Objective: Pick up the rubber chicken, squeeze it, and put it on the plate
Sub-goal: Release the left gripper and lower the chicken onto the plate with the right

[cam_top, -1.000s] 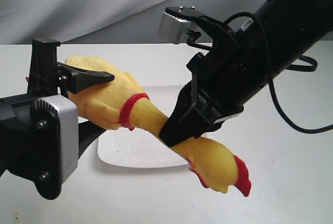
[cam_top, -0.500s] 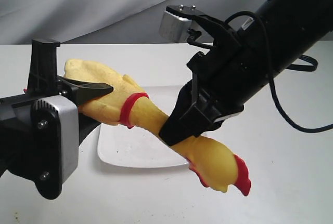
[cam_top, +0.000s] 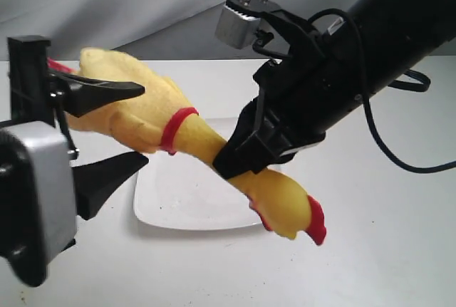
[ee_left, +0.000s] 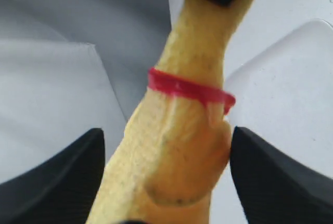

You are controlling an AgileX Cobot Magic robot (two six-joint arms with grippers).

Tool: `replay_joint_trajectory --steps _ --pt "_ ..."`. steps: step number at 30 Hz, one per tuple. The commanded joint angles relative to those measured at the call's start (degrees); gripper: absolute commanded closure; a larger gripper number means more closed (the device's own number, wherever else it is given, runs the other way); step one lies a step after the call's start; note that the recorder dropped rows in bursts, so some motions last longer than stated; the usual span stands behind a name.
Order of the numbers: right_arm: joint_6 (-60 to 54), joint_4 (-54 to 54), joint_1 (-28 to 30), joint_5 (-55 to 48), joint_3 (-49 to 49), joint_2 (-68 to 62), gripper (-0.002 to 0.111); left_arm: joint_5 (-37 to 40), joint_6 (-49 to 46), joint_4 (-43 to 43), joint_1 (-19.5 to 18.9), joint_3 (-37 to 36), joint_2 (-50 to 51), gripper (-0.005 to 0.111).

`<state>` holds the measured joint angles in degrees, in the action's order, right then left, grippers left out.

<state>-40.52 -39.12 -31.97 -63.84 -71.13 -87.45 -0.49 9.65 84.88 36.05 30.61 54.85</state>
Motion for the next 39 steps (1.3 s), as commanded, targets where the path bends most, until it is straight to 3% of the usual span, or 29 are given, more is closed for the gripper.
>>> replay_joint_trajectory --steps 1,13,26,37,39 --pt "0.63 3.88 0.02 8.74 -0.32 0.58 0.108 -0.65 5.14 -0.81 2.88 0.28 -9.41 0.049" --pt "0.65 7.47 0.02 24.23 -0.32 -10.7 0.108 4.04 32.07 -0.81 2.84 0.28 -31.51 0.056" --pt "0.75 10.28 0.02 28.6 -0.32 -22.78 0.108 6.52 32.46 -0.81 2.84 0.28 -33.48 0.056" --pt "7.76 16.47 0.02 27.64 -0.32 -23.73 0.108 6.52 32.46 -0.81 2.84 0.28 -33.48 0.056" --pt "9.84 19.27 0.02 26.99 -0.32 -23.73 0.103 6.52 32.46 -0.81 2.84 0.28 -33.48 0.056"
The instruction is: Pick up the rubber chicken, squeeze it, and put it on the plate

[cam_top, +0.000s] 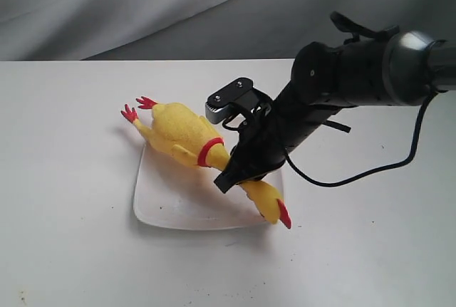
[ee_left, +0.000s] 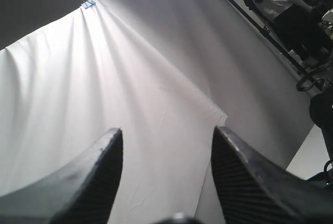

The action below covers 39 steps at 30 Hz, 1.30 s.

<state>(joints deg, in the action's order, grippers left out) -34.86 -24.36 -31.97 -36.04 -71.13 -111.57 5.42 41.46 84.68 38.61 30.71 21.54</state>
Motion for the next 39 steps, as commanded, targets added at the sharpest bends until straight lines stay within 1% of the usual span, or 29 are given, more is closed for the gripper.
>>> replay_joint_trajectory --steps 1,3,6,8,10,12,14,17,19,20,25,26,27,28,29,30,32,34,36,39 --pt "4.52 5.57 0.02 -1.39 -0.32 0.38 0.099 0.61 0.66 -0.6 0.29 0.18 -0.16 0.056" --pt "5.85 8.73 0.02 -3.43 -0.32 0.77 0.085 0.61 0.66 -0.6 0.29 0.18 -0.16 0.056" --pt "8.17 12.09 0.02 -6.23 -0.32 2.76 0.07 0.62 0.87 -0.6 0.29 0.18 -0.16 0.056" --pt "8.39 13.41 0.02 -7.18 -0.32 5.28 0.065 0.62 0.87 -0.6 0.29 0.18 -0.16 0.056" --pt "9.29 13.85 0.02 -6.82 -0.32 9.25 0.066 0.62 0.87 -0.6 0.29 0.18 -0.16 0.056" --pt "9.39 13.85 0.02 -6.32 -0.32 14.22 0.068 0.62 0.87 -0.6 0.29 0.18 -0.16 0.056" --pt "9.75 13.85 0.02 -5.79 -0.32 19.81 0.072 0.62 1.19 -0.6 0.29 0.18 -0.16 0.056" --pt "9.89 13.85 0.02 -4.81 -0.32 27.51 0.089 0.62 1.19 -0.6 0.29 0.18 -0.16 0.056" --pt "9.89 13.85 0.02 -3.08 -0.32 33.44 0.104 0.62 1.19 -0.6 0.29 0.18 -0.16 0.056" --pt "9.89 13.85 -0.08 -2.01 -0.21 36.4 0.108 0.62 1.19 -0.6 0.29 0.18 -0.16 0.056" --pt "9.55 12.79 -0.08 7.73 2.72 50.36 0.108 0.62 1.19 -0.6 0.29 0.18 -0.16 0.056" --pt "9.45 12.79 -0.08 12.49 5.51 56.04 0.108 0.62 1.19 -0.6 0.29 0.18 -0.16 0.056" --pt "9.45 12.79 -0.08 14.56 7.23 58.21 0.108 0.62 1.19 -0.6 0.29 0.18 -0.16 0.056" --pt "8.87 12.79 -0.08 17.44 11.07 63.65 0.108 0.62 1.19 -0.6 0.29 0.18 -0.16 0.056" --pt "8.45 12.79 -0.08 18.26 12.75 66.17 0.108 0.62 1.19 -0.6 0.29 0.18 -0.16 0.056" --pt "7.75 12.79 -0.08 19.8 16.89 71.65 0.108 0.62 1.19 -0.6 0.29 0.18 -0.16 0.056" --pt "7.34 12.79 -0.08 20.8 20.31 75.86 0.108 0.62 1.19 -0.6 0.29 0.18 -0.16 0.056" --pt "7.34 12.79 -0.08 20.13 24.44 82.73 0.108 0.62 1.19 -0.6 0.29 0.18 -0.16 0.056" --pt "7.46 12.79 -0.08 17.19 26.38 88.08 0.108 0.62 1.19 -0.6 0.29 0.18 -0.16 0.056" --pt "7.46 12.79 -0.08 14.2 26.68 93.03 0.108 0.62 1.33 -0.6 0.29 0.18 -0.16 0.056"
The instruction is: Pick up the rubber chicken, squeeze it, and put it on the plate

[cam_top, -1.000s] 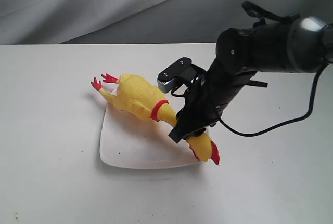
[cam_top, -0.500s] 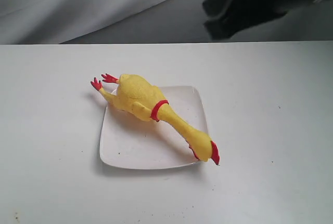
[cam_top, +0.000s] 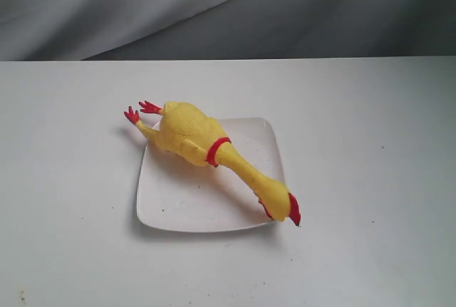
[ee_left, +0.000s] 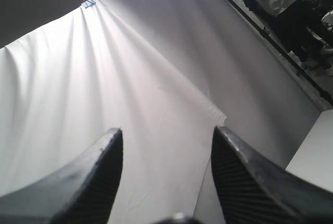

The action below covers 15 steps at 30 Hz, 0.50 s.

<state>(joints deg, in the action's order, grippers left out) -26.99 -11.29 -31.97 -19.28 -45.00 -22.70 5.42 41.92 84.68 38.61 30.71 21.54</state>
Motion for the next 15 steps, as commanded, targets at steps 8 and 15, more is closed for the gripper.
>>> replay_joint_trajectory --steps 8,15 --pt "1.45 -0.18 -0.08 0.26 0.55 12.46 0.108 0.62 0.86 -0.6 0.29 0.18 -0.16 0.056" --pt "26.99 18.88 2.41 -5.0 0.88 17.49 0.108 0.62 0.86 -0.6 0.29 0.18 -0.16 0.056"
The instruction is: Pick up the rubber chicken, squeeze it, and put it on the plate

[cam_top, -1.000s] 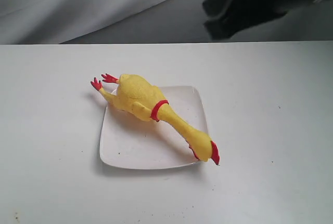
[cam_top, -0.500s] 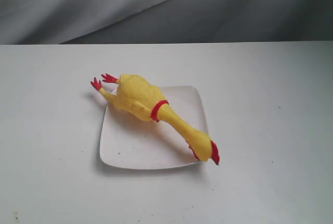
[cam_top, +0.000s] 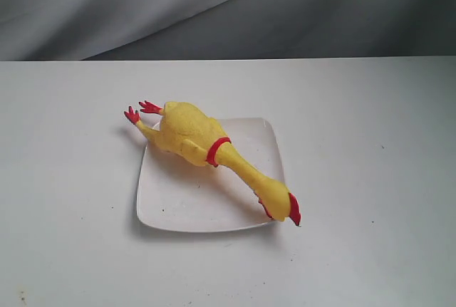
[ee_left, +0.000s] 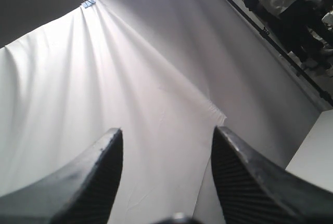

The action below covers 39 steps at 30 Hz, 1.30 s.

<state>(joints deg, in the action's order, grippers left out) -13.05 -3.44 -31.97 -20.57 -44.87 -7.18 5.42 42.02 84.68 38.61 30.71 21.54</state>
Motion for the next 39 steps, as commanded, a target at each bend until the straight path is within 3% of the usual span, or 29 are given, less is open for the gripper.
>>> replay_joint_trajectory --steps 1,12,19,27,39 --pt "14.9 13.14 3.91 -4.13 1.12 2.41 0.108 0.62 0.77 -0.6 0.29 0.18 -0.16 0.056" --pt "16.11 13.4 22.06 -4.16 17.41 6.69 0.108 0.62 0.97 -0.6 0.29 0.18 -0.16 0.056" --pt "14.8 9.81 32.62 4.62 35.18 7.18 0.108 0.62 0.84 -0.6 0.29 0.18 -0.16 0.056" --pt "11.93 5.75 33.26 9.37 44.87 7.18 0.108 0.62 0.98 -0.6 0.29 0.18 -0.16 0.056" --pt "11.93 5.61 33.26 1.41 44.87 7.18 0.108 0.62 0.98 -0.6 0.29 0.18 -0.16 0.056"
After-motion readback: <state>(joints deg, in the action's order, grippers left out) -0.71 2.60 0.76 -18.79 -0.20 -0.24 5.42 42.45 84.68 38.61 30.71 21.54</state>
